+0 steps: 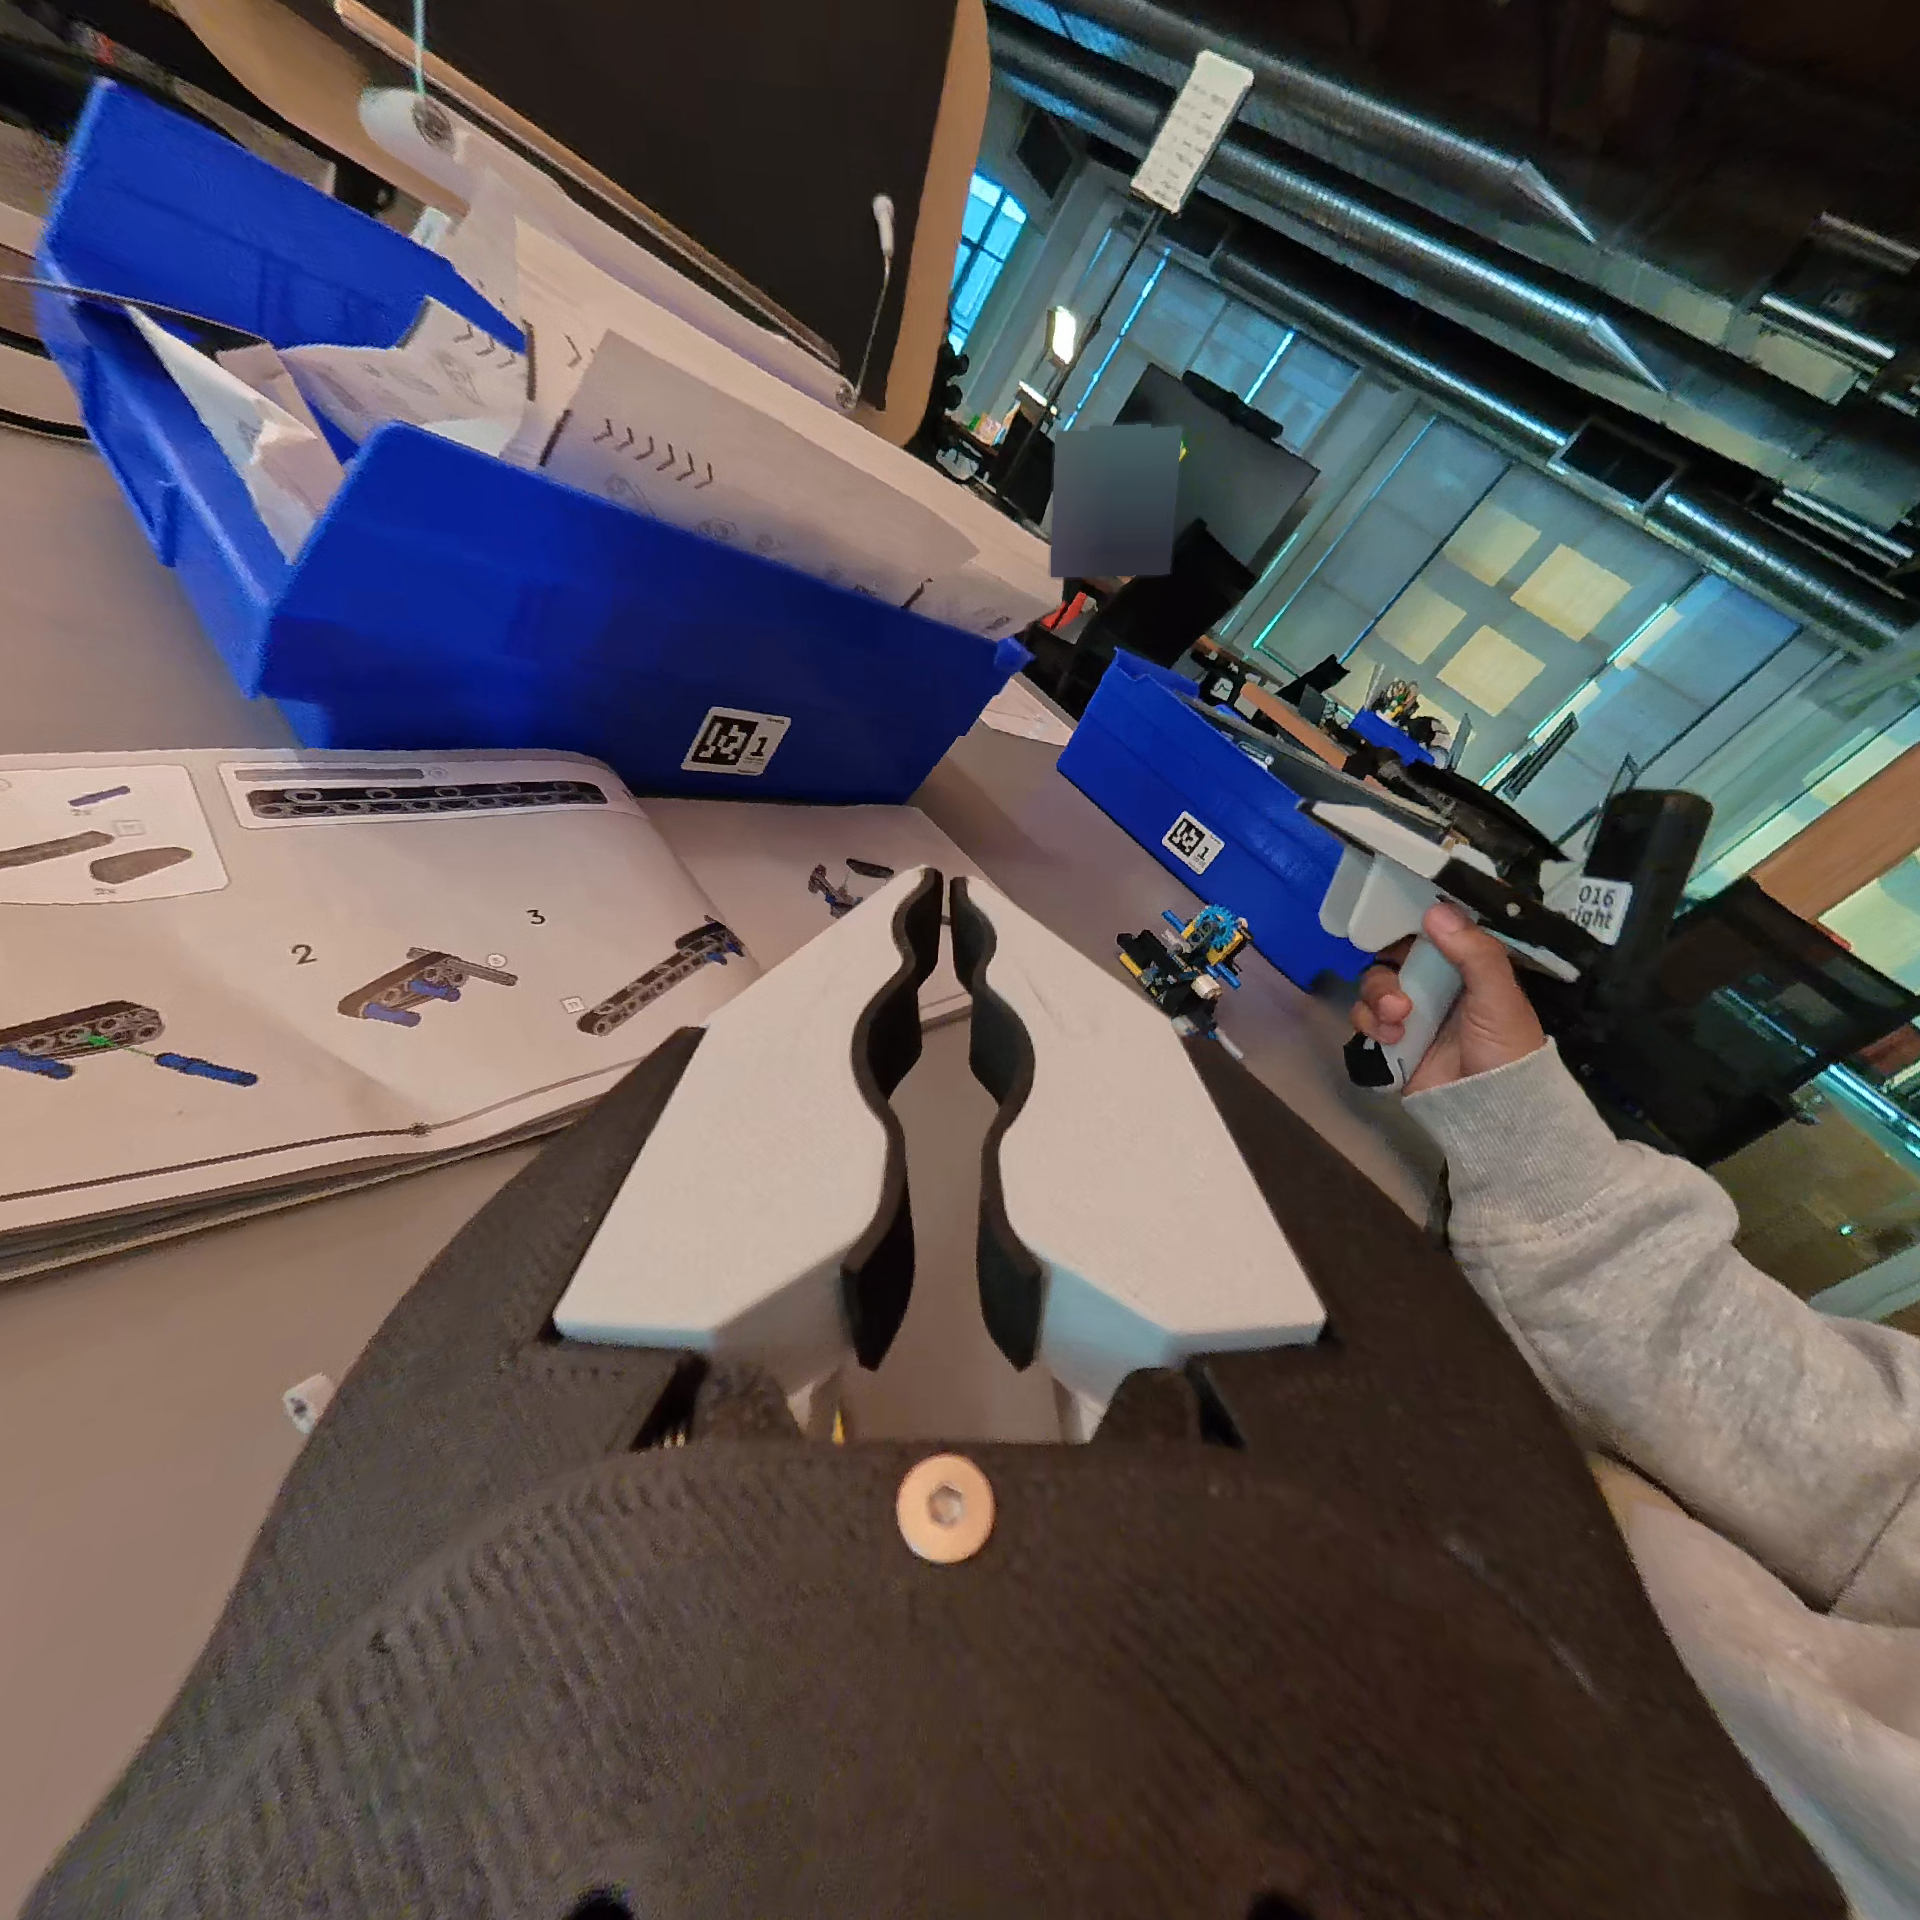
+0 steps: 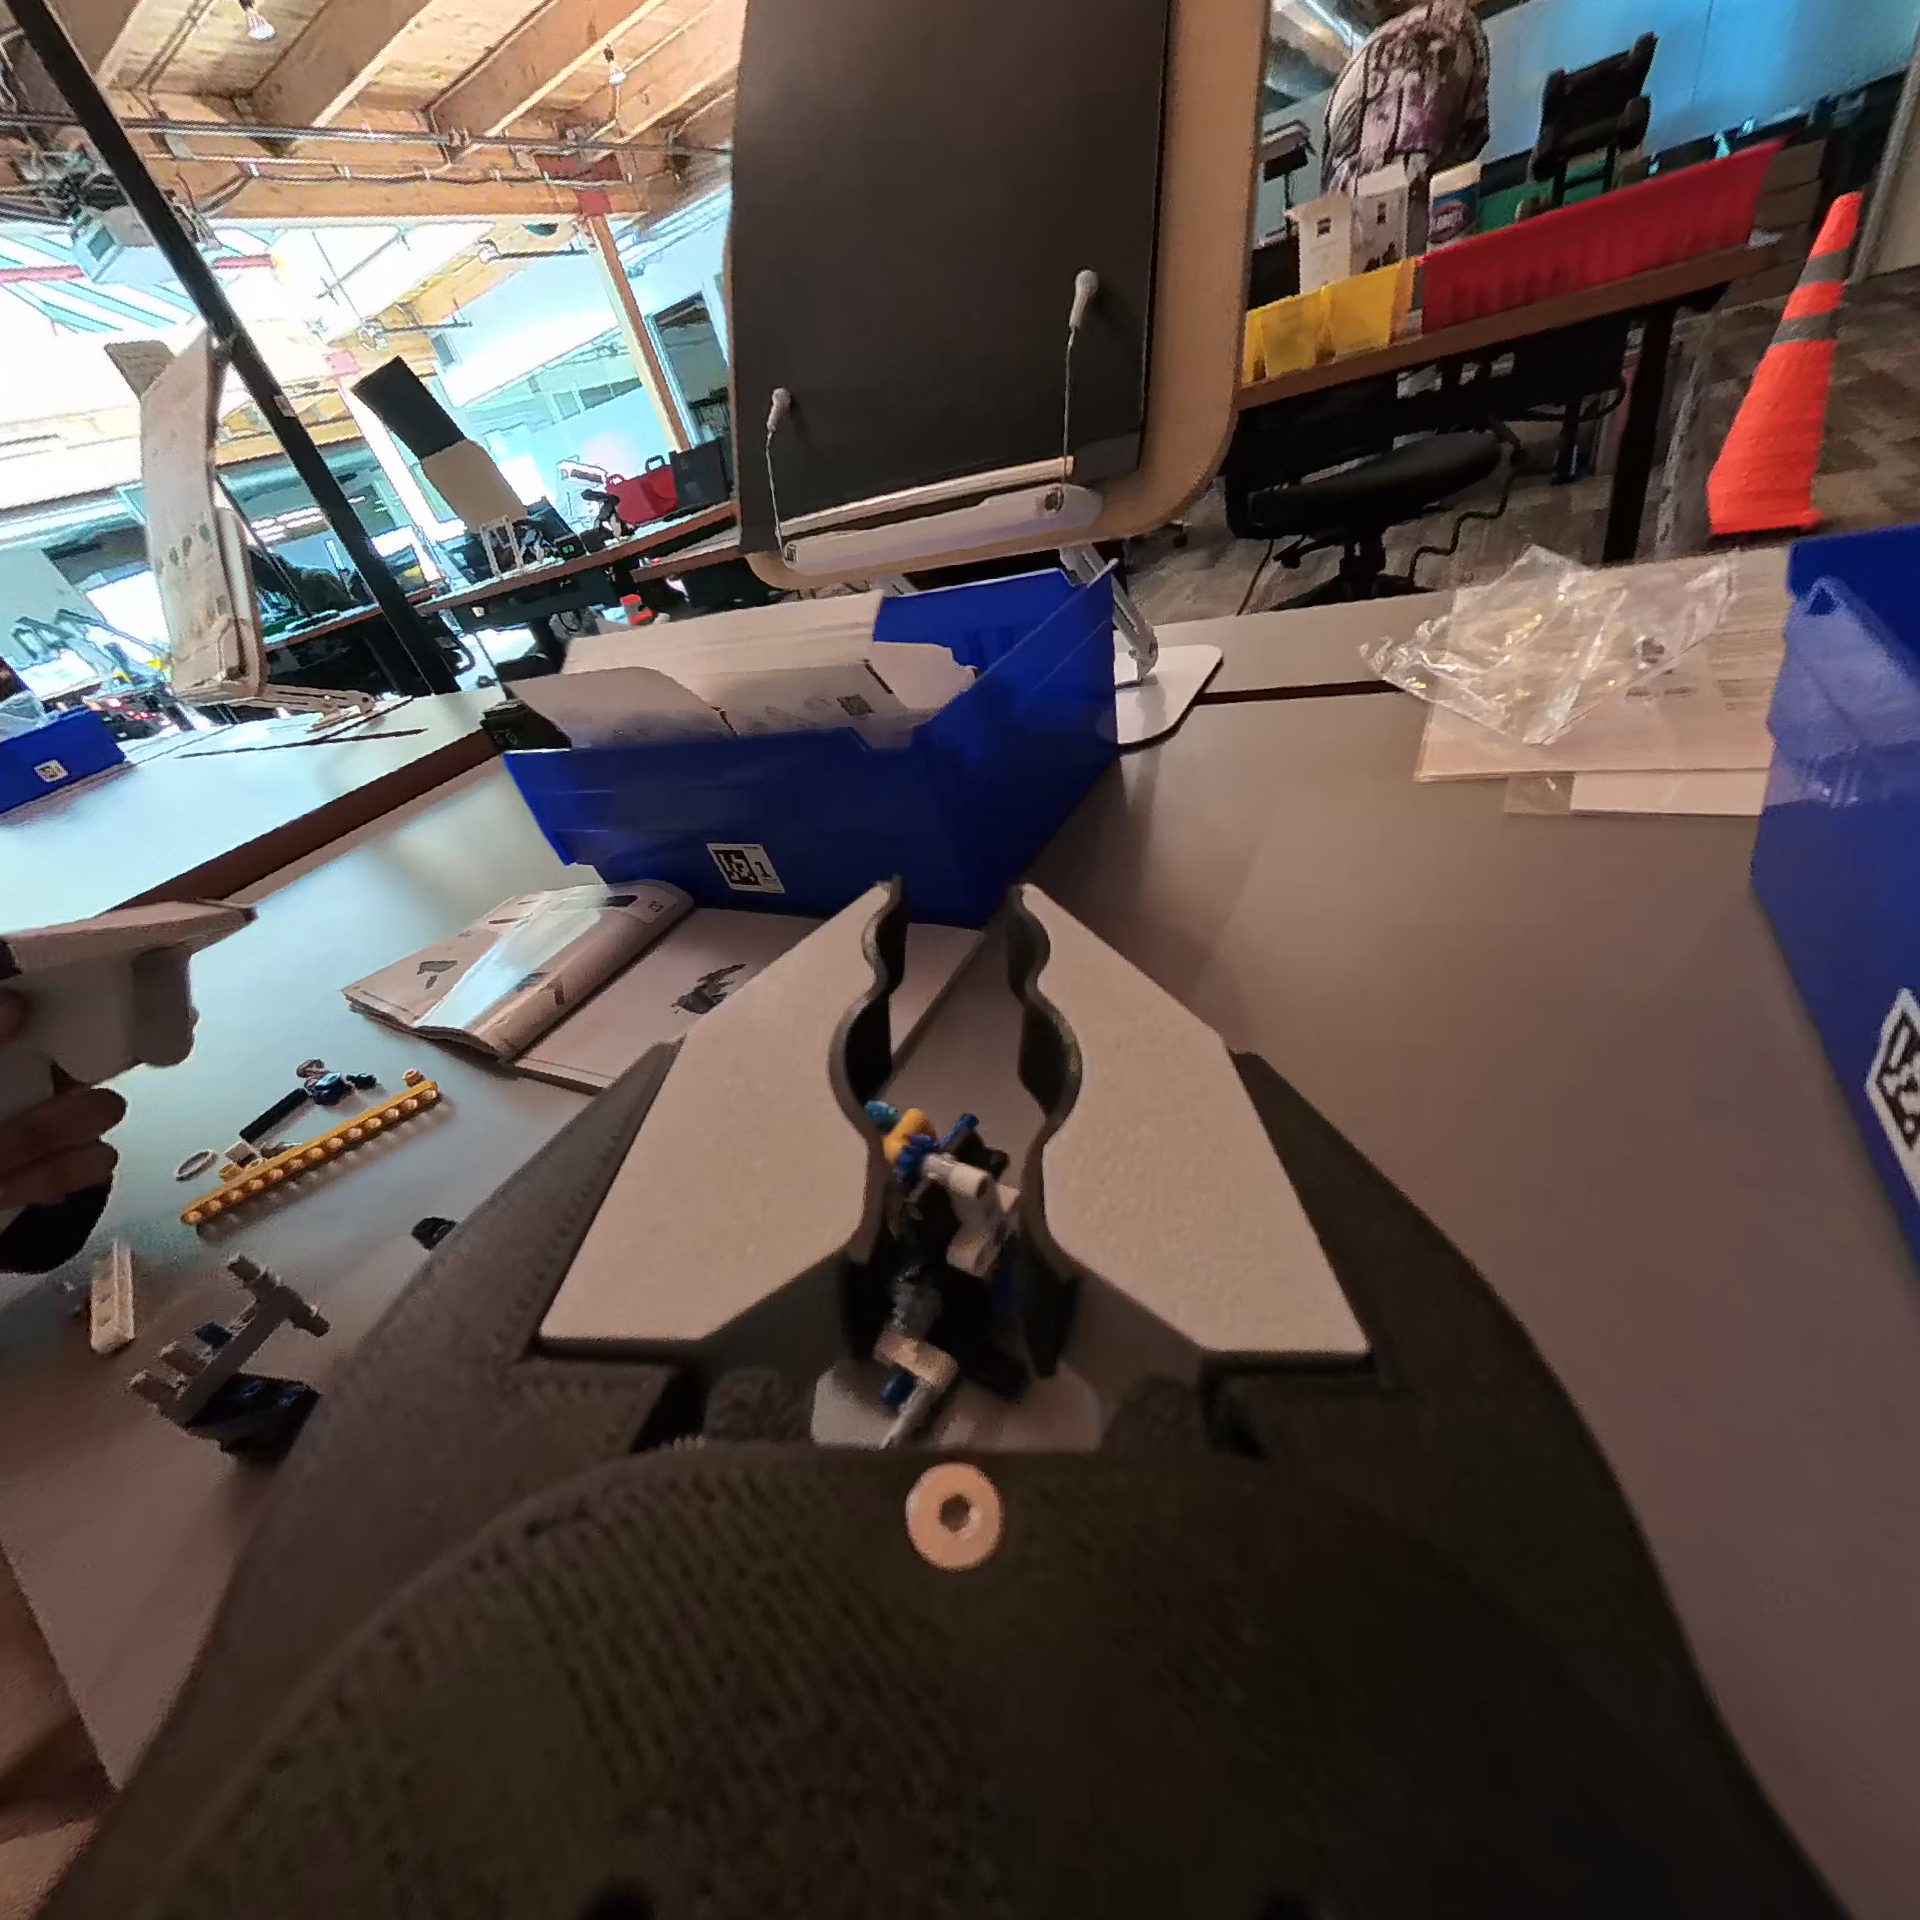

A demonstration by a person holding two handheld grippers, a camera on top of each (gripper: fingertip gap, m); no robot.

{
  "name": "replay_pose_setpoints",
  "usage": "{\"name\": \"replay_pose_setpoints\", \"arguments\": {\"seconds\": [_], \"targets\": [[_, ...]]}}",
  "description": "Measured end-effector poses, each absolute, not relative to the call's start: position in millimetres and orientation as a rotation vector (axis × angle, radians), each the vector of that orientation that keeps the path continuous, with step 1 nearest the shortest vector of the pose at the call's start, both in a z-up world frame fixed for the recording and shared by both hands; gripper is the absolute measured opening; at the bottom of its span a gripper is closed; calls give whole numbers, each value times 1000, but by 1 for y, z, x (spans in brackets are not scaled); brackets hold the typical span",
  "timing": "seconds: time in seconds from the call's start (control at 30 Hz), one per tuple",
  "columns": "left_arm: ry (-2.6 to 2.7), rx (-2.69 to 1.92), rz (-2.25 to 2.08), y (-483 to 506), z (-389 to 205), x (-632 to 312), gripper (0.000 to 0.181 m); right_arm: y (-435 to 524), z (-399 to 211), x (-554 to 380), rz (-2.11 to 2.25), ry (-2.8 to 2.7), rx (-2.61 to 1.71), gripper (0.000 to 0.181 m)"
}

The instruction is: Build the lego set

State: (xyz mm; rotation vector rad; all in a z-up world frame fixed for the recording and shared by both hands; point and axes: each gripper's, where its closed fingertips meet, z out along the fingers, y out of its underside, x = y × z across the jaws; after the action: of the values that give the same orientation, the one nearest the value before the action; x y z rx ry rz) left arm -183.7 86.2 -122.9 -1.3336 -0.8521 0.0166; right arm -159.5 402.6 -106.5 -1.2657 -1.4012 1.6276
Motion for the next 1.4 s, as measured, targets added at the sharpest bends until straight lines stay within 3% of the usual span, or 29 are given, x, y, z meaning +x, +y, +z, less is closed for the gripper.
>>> {"name": "replay_pose_setpoints", "arguments": {"seconds": [0.6,1.4], "targets": [[-914,-1289,66,72,-125,-198,0,249,-109,-92,1705,-1870,-679,21],[-944,-1264,51,64,-128,-211,0,247,-84,-82,2090,-1767,-725,34]]}}
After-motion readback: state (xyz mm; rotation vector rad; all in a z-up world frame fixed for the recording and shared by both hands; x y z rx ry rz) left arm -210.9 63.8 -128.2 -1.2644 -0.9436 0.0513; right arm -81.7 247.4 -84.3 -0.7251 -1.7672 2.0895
